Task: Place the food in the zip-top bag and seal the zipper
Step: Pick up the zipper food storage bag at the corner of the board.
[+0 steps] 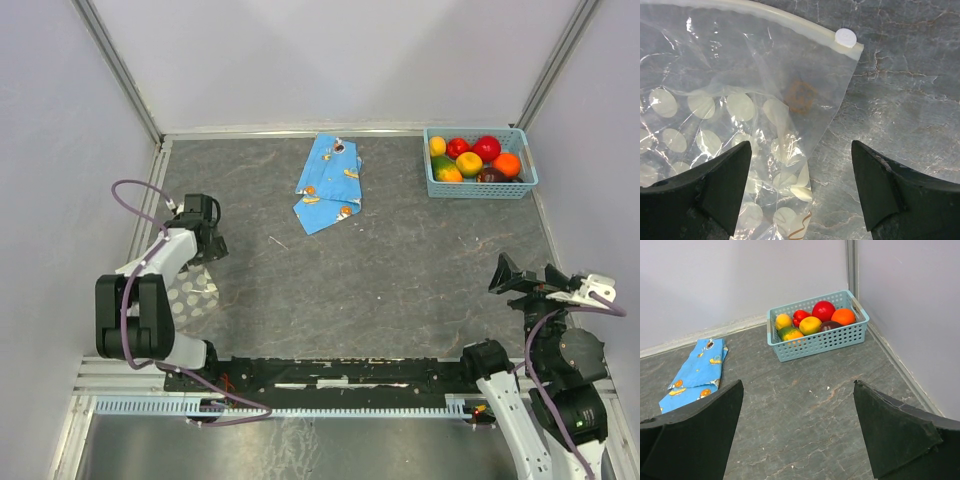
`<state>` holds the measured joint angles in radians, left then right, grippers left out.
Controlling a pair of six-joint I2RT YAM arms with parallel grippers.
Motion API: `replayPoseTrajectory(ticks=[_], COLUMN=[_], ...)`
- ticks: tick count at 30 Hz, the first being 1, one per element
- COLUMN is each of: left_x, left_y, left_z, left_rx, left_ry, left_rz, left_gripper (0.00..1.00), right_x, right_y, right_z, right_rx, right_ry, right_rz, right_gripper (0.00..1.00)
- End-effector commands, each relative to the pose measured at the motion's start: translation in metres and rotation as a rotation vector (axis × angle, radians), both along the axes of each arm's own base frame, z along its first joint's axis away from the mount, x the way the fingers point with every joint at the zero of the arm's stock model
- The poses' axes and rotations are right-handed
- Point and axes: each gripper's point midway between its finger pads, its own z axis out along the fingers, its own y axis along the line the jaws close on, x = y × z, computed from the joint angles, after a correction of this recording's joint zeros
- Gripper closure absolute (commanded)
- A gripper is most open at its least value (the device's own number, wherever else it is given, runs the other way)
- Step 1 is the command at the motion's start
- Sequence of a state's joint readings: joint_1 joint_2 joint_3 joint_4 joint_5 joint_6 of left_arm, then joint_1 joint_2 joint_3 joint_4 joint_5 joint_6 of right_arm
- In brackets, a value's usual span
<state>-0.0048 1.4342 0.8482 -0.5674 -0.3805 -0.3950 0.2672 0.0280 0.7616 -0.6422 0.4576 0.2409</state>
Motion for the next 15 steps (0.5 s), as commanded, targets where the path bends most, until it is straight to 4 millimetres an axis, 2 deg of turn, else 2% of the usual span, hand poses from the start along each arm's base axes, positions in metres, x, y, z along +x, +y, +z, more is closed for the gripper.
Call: replayPoseTrajectory(ticks=[1,8,10,15], left_x=[0.015,0.013,0.013,0.016], left_y=[-0.001,-0.002,-0.003,-0.012], left_z=[0.005,-0.01,-0.009,-0.002], left_rx=[-0.028,-0.034,-0.041,-0.077], left_ry=[-0.03,0.042,0.039,0.005], left_rz=[0.0,-0.013,-0.019,-0.053], left_gripper=[0.16,0.43,0.56,0.79], right_x=[-0.004,-0.006,-0.006,-0.007], right_y=[-0.004,-0.005,-0.006,-0.004], right_z=[0.012,0.012,0.012,0.012], right_rx=[0.009,0.012,0.015,0.022], right_ry=[-0.059,-0.059,-0.057,-0.056], right_rz=[-0.015,-0.017,-0.02,-0.011], right_gripper=[0.01,0.01,0.01,0.01])
